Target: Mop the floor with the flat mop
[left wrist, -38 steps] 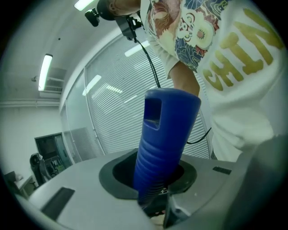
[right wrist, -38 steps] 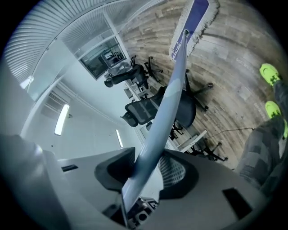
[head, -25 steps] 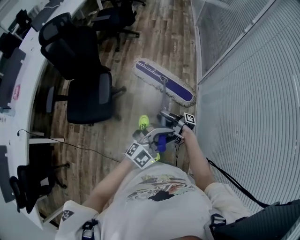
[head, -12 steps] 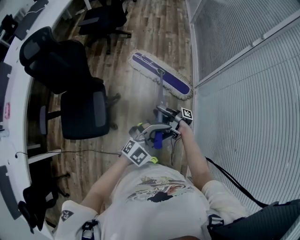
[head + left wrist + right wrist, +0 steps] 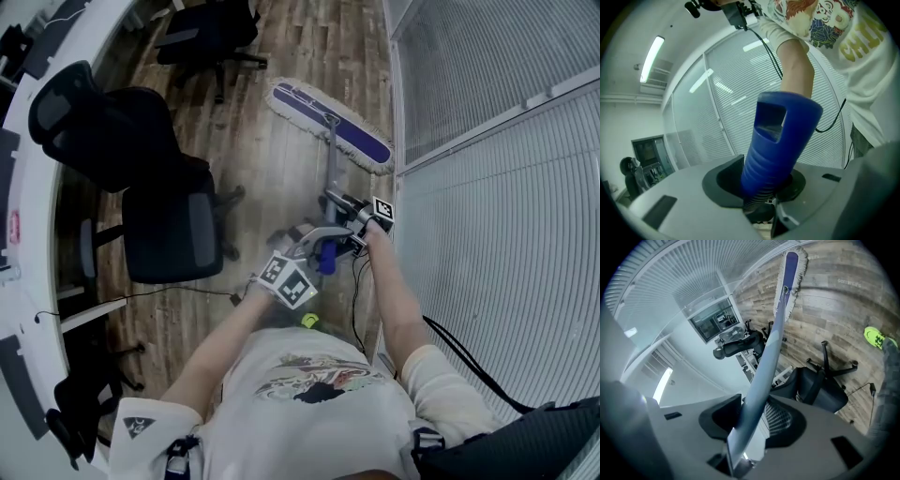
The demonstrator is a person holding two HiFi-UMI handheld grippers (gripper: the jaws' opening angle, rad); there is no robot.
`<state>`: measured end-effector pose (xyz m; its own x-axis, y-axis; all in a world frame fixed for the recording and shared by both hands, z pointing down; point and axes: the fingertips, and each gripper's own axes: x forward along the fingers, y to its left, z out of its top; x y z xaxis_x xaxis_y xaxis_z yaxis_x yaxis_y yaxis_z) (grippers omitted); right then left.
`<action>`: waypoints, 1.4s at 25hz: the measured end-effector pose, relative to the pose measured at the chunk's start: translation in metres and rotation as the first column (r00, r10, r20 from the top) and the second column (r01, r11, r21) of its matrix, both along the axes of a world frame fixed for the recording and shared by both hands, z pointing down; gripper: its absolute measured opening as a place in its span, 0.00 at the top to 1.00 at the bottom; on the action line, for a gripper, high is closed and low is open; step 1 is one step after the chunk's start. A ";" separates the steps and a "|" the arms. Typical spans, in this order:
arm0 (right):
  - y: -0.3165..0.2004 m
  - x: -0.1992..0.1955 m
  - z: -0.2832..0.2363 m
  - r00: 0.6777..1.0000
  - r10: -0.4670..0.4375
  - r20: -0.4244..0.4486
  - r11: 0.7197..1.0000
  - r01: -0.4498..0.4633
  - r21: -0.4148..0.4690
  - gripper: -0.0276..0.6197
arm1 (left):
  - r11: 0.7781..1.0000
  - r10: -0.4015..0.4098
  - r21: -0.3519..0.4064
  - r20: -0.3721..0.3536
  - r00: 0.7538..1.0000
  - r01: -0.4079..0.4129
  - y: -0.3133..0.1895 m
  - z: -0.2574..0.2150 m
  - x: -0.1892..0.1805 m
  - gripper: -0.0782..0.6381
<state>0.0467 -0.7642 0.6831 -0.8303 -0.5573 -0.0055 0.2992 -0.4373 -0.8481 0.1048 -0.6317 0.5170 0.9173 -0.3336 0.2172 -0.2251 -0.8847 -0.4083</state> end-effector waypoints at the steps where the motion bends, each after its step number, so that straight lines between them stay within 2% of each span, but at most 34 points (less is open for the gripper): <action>1: -0.002 0.001 0.000 1.000 0.001 0.004 1.000 -0.001 0.001 0.73 | 1.000 0.003 0.007 0.013 1.000 -0.003 -0.001 0.001 0.001 0.75; 7: 0.028 0.004 0.010 1.000 0.015 0.025 0.999 -0.015 -0.029 0.75 | 1.000 0.008 0.017 0.101 0.995 -0.010 0.032 0.020 0.005 0.75; 13: 0.090 0.011 -0.004 0.995 0.033 0.099 0.999 -0.032 -0.020 0.76 | 0.999 -0.012 0.033 0.081 0.997 0.009 0.092 0.003 0.015 0.76; 19: 0.195 0.019 -0.014 0.994 0.000 0.112 1.000 0.001 -0.004 0.75 | 0.999 -0.027 0.034 0.065 0.997 0.025 0.194 -0.010 0.029 0.77; 27: 0.348 0.046 -0.009 0.991 0.000 0.136 0.999 0.005 -0.035 0.75 | 0.999 -0.034 0.025 0.126 0.991 0.031 0.346 0.000 0.063 0.77; 31: 0.402 0.044 -0.010 0.989 -0.018 0.144 0.999 0.025 -0.044 0.75 | 0.999 -0.037 0.012 0.125 0.992 0.035 0.398 -0.004 0.060 0.77; 35: 0.429 0.035 -0.016 0.989 -0.032 0.144 0.998 0.040 -0.056 0.75 | 0.999 -0.054 0.000 0.108 0.993 0.054 0.423 -0.007 0.051 0.77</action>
